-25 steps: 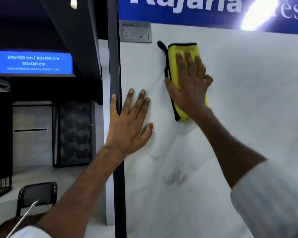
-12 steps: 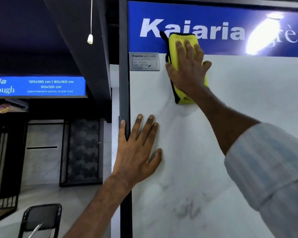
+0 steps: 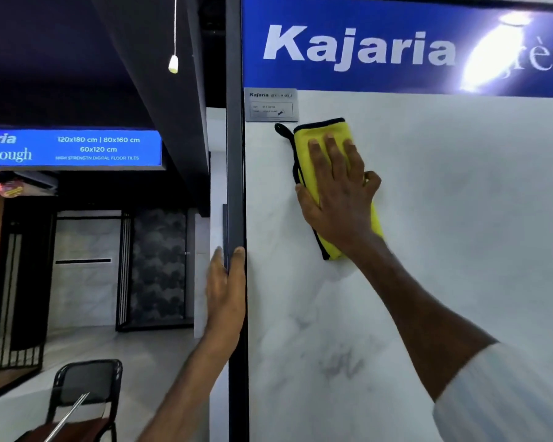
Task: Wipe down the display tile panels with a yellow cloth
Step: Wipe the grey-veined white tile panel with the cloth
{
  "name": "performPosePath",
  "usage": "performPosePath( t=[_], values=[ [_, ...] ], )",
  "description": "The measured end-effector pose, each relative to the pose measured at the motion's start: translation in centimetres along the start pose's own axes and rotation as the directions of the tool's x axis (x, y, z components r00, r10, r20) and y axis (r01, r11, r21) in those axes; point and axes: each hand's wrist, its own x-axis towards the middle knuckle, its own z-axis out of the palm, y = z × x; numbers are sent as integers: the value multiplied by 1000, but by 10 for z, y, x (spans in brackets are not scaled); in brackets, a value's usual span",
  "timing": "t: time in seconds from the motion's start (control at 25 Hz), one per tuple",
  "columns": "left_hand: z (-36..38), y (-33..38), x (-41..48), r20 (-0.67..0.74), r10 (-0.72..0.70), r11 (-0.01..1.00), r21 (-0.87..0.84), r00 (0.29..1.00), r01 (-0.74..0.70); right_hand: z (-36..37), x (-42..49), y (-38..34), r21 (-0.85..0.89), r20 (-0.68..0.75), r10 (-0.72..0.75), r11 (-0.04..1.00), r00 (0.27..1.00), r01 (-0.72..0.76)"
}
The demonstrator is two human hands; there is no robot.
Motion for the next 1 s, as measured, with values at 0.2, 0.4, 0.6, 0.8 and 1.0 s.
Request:
performPosePath(
  t=[0.2, 0.4, 0.6, 0.8, 1.0],
  values=[
    [2, 8, -3, 37, -54, 997, -62, 998, 56, 1, 50, -11, -15, 77, 26, 1000, 997, -25],
    [0, -2, -2, -25, 11, 1000, -10, 1000, -11, -1, -9, -33, -16, -5, -36, 999, 999, 36],
    [1, -14, 1, -64, 66, 998, -18, 996, -68, 4, 36, -53, -14, 12, 3, 1000, 1000, -3],
    [-1, -16, 4, -39, 103, 992, -71, 994, -106, 9, 69, -75, -27, 114, 55, 998, 992, -53],
    [-3, -12, 2, -27, 88, 995, -34, 996, -89, -5, -4, -78, 14, 76, -76, 997, 994, 75]
  ],
)
